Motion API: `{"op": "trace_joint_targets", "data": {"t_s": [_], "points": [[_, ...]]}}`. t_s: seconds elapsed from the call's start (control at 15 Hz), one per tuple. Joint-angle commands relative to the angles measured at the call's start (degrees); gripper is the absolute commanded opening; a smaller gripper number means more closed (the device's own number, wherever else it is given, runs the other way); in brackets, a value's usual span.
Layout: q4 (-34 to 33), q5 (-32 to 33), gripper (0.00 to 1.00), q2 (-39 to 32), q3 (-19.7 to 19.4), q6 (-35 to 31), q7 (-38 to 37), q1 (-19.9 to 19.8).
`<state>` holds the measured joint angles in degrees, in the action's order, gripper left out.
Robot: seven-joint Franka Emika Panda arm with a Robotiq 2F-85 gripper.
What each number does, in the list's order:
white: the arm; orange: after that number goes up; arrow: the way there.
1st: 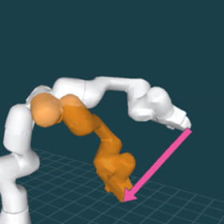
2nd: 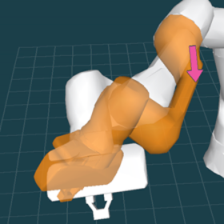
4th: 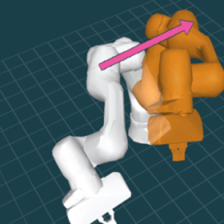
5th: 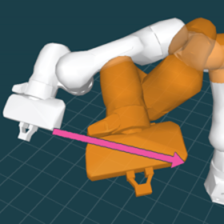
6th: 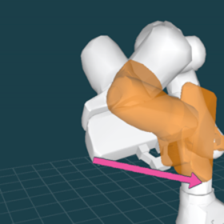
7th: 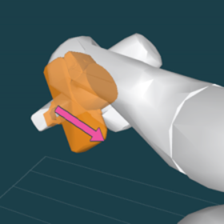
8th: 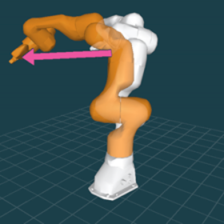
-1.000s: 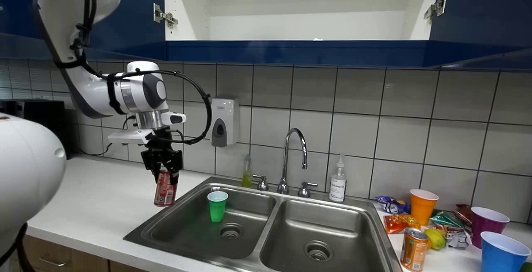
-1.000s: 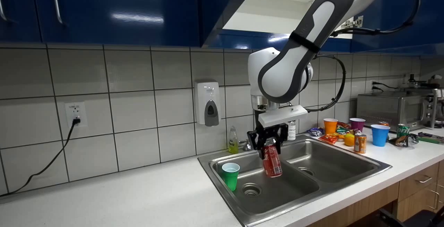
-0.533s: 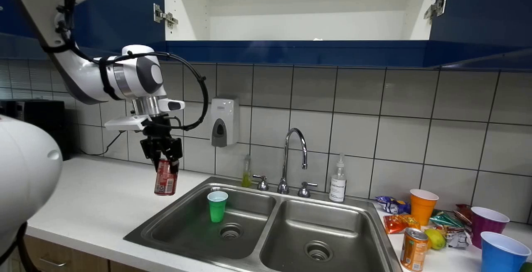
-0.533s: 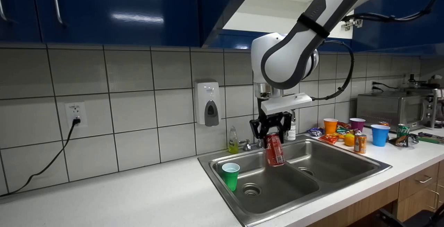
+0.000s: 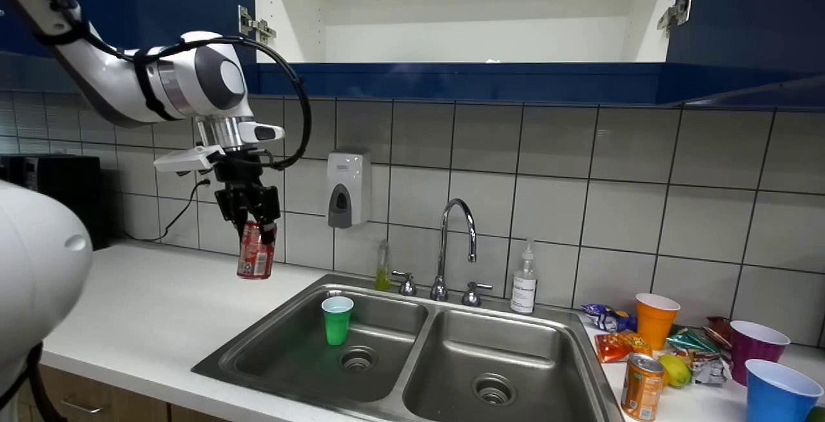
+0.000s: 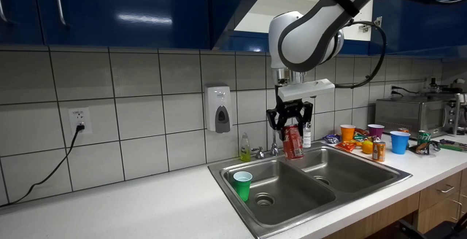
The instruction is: Put the Cola can in the open cabinet
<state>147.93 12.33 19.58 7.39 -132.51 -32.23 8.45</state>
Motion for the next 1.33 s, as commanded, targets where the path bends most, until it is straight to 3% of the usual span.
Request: {"op": "trace_joint_targets", "data": {"t_s": [0.0, 0.73, 1.27], "points": [[-0.1, -2.0, 0.38, 5.4, 3.0, 4.8, -0.3, -1.9], [-0.9, -5.1, 0.38, 15.1, 4.8, 14.6, -0.3, -2.4], [-5.0, -4.8, 0.38, 18.4, 5.6, 19.5, 0.1, -4.1]]}}
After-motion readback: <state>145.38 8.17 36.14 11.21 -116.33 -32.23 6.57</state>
